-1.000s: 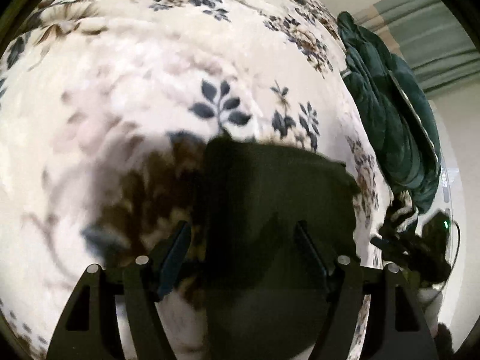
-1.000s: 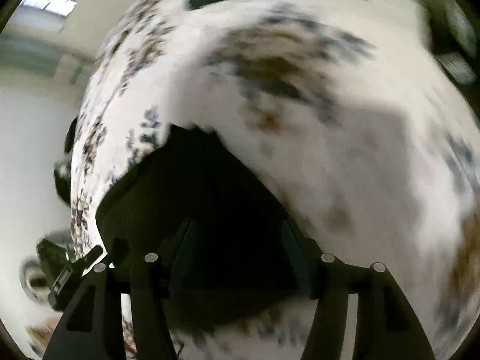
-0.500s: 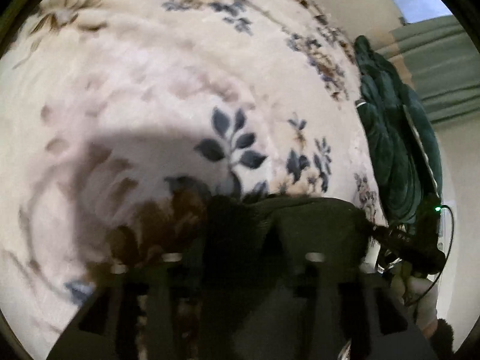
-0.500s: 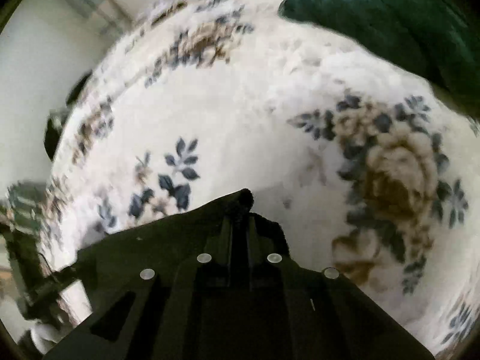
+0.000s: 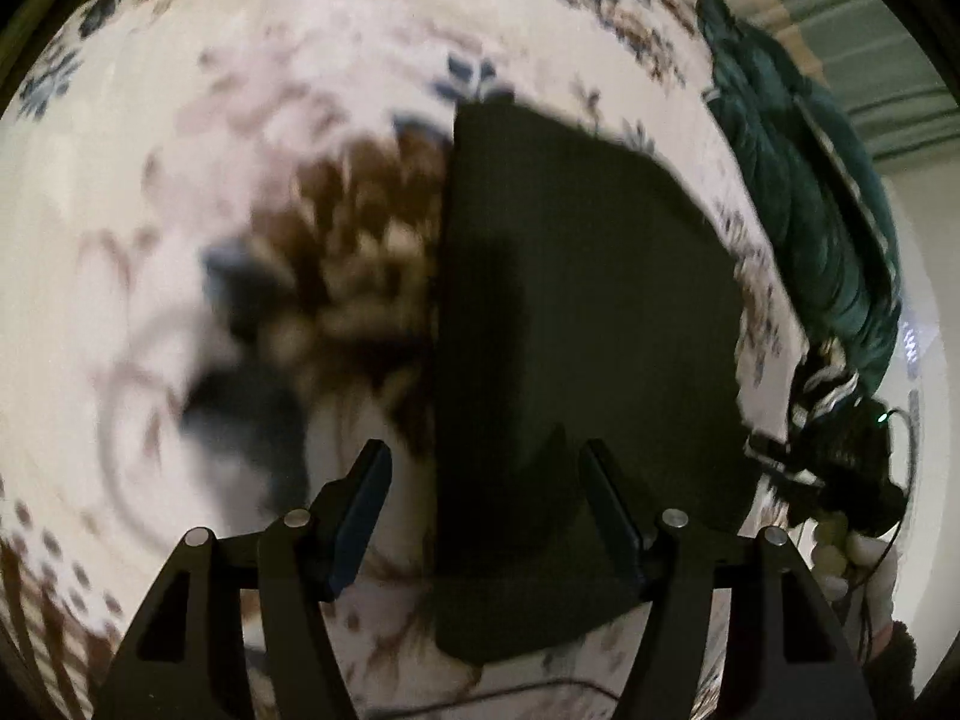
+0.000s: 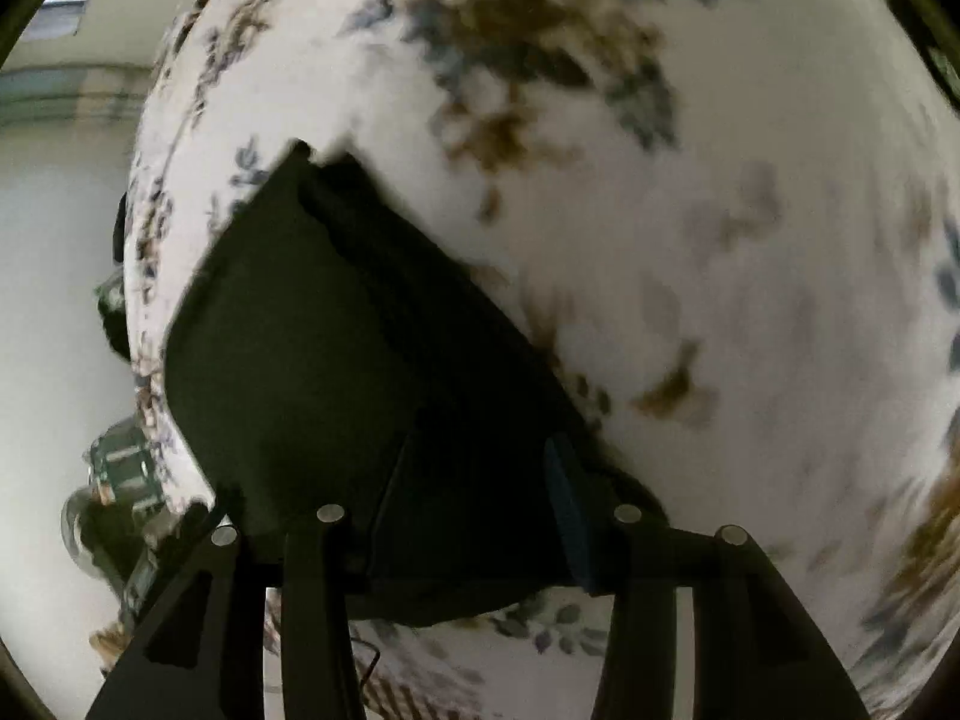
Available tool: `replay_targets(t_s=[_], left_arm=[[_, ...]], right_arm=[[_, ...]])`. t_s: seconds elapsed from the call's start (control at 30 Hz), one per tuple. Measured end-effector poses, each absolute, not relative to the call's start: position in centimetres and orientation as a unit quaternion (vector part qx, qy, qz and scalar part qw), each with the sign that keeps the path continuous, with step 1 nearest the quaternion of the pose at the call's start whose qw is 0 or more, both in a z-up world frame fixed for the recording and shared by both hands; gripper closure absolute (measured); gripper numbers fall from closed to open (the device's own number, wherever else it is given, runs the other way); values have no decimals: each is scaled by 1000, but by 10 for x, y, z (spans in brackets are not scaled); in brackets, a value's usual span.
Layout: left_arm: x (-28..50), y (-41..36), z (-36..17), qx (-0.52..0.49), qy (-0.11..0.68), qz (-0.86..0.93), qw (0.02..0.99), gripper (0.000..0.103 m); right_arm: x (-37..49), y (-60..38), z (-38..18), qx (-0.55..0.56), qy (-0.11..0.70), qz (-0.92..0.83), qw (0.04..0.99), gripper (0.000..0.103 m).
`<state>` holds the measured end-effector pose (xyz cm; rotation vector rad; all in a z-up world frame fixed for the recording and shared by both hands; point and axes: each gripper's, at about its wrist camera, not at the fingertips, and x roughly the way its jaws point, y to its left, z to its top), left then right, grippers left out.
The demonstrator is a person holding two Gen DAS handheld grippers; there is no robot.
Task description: Fold small clothes
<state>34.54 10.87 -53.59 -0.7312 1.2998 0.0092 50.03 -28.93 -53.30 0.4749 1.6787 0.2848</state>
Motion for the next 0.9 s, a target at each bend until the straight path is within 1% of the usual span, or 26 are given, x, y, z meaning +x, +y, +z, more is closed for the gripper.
replay_targets(t_s=[0.03, 0.07, 0.2, 0.27, 0.33, 0.4, 0.43, 0.47, 0.5, 0.53, 0.57, 0.63, 0.67, 0.77, 0.83, 0.9], left_arm=[[343, 104, -536, -328, 596, 6, 733, 40], [341, 100, -536, -322, 601, 8, 732, 40], [337, 91, -529, -311, 609, 9, 730, 40], [337, 88, -527, -305, 611, 6, 730, 40], [339, 87, -525, -298, 615, 4, 730, 40], [340, 86, -524, -296, 618, 4, 729, 40], [340, 86, -523, -295, 617, 5, 729, 40], [340, 86, -522, -294, 617, 5, 730, 40], [340, 85, -522, -294, 617, 5, 730, 40], [339, 85, -522, -293, 617, 6, 730, 40], [339, 85, -522, -292, 618, 7, 729, 40], [338, 81, -524, -293, 621, 8, 727, 40], [337, 81, -524, -293, 622, 9, 726, 40], [335, 77, -527, -298, 622, 13, 724, 40], [334, 76, -527, -302, 621, 16, 724, 40], [331, 77, -528, -306, 619, 20, 723, 40]], right_arm=[[496, -290, -534, 215, 724, 119, 645, 66], [491, -292, -531, 218, 710, 108, 661, 95], [478, -305, -495, 241, 652, 96, 713, 96], [474, -314, -480, 235, 637, 81, 730, 97], [471, -321, -481, 223, 642, 79, 729, 98], [469, -323, -499, 213, 681, 83, 695, 97], [463, -328, -505, 214, 691, 67, 687, 93], [457, -339, -505, 235, 690, 56, 682, 84], [450, -348, -505, 273, 683, 50, 676, 69], [440, -359, -506, 314, 675, 42, 666, 61], [432, -366, -507, 350, 674, 29, 650, 56], [414, -370, -517, 418, 668, 28, 615, 55], [409, -367, -525, 439, 668, 27, 600, 53], [410, -346, -545, 472, 665, 11, 578, 50], [417, -327, -557, 461, 678, 12, 573, 51], [422, -314, -557, 444, 673, 0, 592, 89]])
